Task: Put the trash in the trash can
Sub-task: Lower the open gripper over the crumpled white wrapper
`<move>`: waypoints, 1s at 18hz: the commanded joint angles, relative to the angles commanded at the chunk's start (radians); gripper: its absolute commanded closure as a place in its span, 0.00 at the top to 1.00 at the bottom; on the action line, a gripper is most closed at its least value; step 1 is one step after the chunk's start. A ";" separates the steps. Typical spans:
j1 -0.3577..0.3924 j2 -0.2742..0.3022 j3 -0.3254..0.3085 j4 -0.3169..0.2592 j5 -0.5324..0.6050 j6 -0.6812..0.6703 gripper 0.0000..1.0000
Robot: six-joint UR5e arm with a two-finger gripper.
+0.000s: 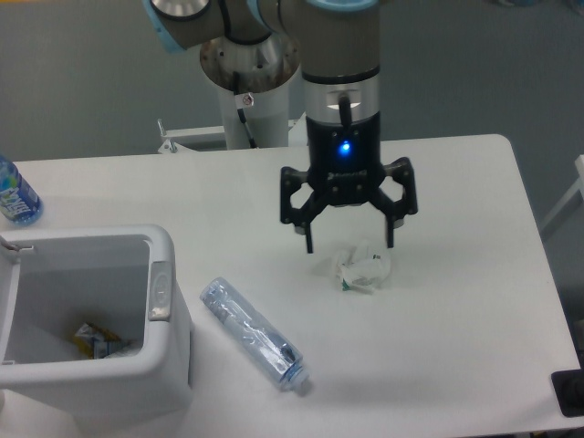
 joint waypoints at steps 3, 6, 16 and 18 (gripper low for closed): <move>0.005 0.009 -0.017 -0.002 0.009 0.043 1.00; -0.001 0.018 -0.040 0.014 0.040 0.048 1.00; -0.005 0.054 -0.213 0.037 0.066 0.057 1.00; -0.008 0.049 -0.268 0.038 0.092 0.118 1.00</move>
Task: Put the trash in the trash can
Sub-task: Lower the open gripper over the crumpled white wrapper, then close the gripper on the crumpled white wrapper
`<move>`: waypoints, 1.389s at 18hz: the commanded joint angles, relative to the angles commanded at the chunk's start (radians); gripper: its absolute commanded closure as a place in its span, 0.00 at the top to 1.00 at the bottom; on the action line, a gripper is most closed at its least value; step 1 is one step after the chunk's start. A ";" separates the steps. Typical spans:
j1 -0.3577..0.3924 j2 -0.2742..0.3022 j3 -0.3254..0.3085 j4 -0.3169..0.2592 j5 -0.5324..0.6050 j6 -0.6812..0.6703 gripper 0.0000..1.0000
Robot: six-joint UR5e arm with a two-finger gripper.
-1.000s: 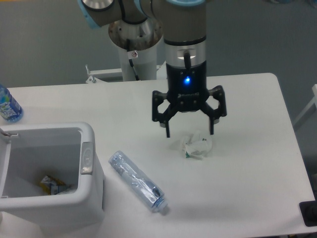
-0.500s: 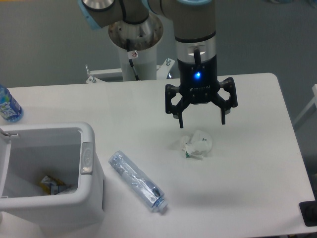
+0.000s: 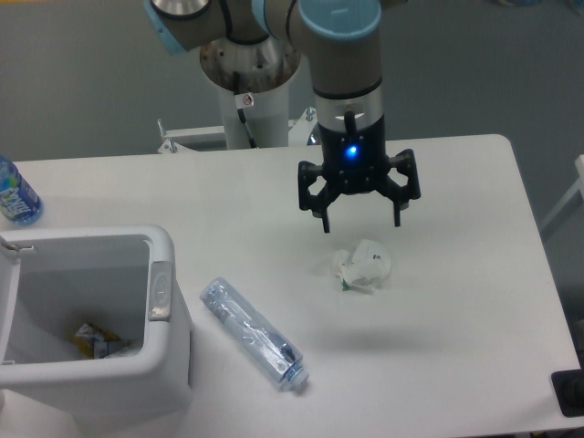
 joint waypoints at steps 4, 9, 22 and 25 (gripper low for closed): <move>0.011 -0.051 -0.063 0.009 0.026 0.109 1.00; 0.061 -0.114 -0.081 0.017 0.020 -0.153 1.00; 0.066 -0.295 -0.049 0.130 0.078 -0.417 1.00; 0.067 -0.314 -0.049 0.133 0.103 -0.417 1.00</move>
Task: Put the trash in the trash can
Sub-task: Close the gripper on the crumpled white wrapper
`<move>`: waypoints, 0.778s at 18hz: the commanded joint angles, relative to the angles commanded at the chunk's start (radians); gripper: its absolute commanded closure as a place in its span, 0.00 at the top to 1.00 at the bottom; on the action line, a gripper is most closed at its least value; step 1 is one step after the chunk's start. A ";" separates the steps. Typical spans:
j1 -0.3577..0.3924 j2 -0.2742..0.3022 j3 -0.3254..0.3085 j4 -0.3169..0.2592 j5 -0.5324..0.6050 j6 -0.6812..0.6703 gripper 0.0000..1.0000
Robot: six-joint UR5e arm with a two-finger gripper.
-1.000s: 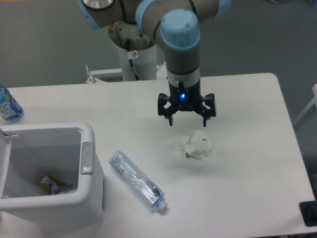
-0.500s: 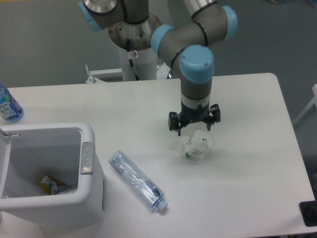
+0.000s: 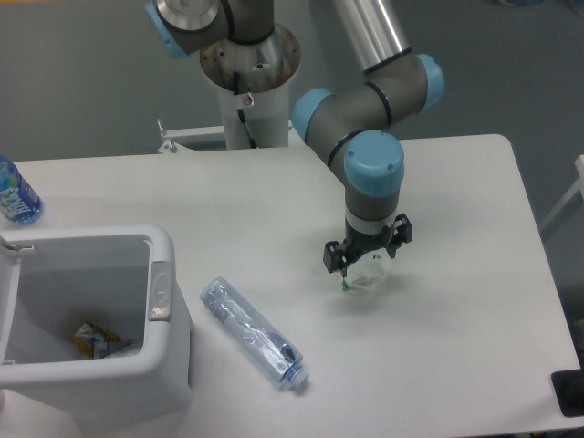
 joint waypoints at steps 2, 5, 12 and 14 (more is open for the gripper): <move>-0.002 -0.005 -0.003 0.011 0.012 0.000 1.00; -0.005 -0.026 -0.015 0.051 0.017 -0.002 1.00; -0.011 -0.018 -0.044 0.052 0.020 -0.002 0.40; -0.011 -0.017 -0.045 0.051 0.020 -0.002 0.24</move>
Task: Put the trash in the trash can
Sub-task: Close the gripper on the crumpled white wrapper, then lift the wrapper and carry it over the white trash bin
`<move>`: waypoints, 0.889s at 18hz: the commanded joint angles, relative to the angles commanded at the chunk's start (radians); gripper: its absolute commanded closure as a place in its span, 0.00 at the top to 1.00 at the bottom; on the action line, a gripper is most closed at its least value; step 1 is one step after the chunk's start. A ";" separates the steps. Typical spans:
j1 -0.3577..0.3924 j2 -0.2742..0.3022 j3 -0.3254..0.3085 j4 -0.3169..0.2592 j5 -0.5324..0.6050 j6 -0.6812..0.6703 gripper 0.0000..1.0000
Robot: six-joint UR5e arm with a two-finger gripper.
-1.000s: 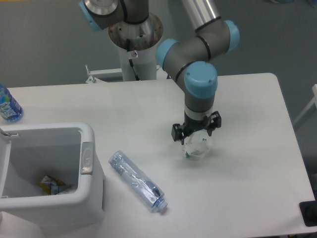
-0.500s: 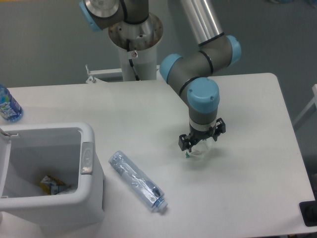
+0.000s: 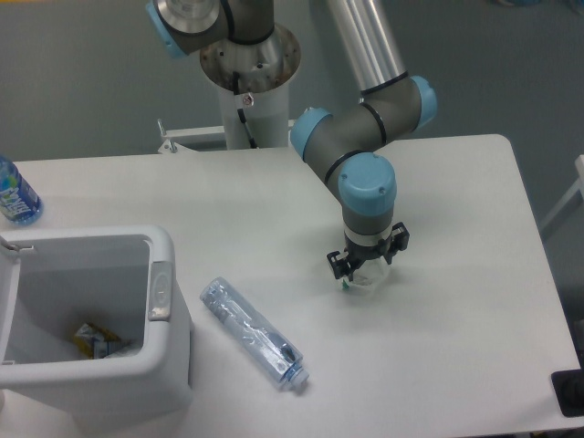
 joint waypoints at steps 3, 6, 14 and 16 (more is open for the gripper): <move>0.000 0.012 0.006 -0.006 -0.003 0.008 0.10; 0.006 0.038 0.023 -0.014 -0.014 0.015 0.06; 0.026 0.110 0.296 -0.008 -0.430 -0.147 0.06; 0.025 0.113 0.356 -0.009 -0.524 -0.204 0.06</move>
